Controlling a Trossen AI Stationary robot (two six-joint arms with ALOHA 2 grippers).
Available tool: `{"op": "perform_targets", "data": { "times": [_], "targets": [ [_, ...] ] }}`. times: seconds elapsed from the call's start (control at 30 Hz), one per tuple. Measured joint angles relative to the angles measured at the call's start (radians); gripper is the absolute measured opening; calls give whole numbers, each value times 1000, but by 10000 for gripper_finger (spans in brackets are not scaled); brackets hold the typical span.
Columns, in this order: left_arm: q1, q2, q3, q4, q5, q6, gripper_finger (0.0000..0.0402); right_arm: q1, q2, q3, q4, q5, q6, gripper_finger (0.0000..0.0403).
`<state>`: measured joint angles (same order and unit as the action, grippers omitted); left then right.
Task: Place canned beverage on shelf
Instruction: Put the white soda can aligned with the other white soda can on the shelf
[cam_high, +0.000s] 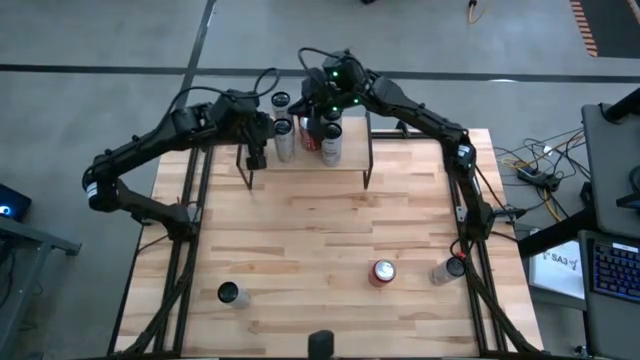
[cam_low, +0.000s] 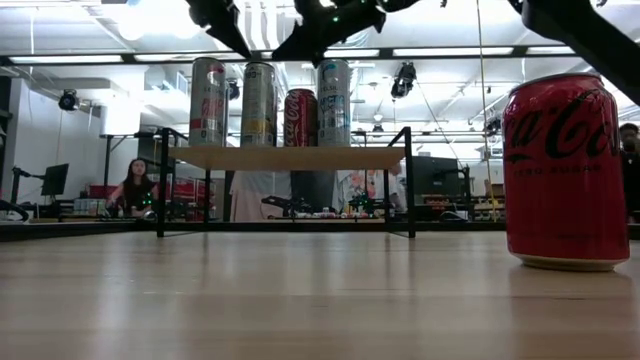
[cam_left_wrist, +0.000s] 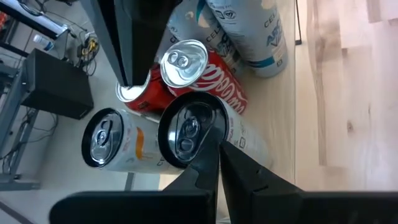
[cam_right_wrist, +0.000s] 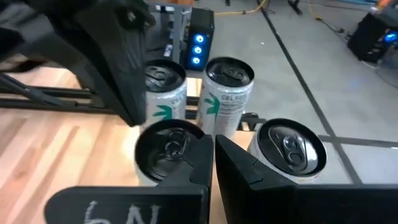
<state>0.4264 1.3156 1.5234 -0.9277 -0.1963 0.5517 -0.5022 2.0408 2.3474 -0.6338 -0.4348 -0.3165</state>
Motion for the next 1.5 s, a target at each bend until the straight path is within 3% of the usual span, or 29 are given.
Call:
{"op": "perform_targets", "data": {
  "times": [1.0,1.27,1.43,1.5],
  "targets": [
    [10,23,0,1,-6,-44,0,48,48,0,-23,31,-8,9],
    [11,14,0,9,-112,-63,0,76,46,0,-19,133,-6,9],
    [11,-7,0,7,-97,-73,0,77,34,0,-19,142,-5,9],
    [11,-10,0,7,-38,-75,0,76,24,0,-15,149,-5,9]
  ]
}}
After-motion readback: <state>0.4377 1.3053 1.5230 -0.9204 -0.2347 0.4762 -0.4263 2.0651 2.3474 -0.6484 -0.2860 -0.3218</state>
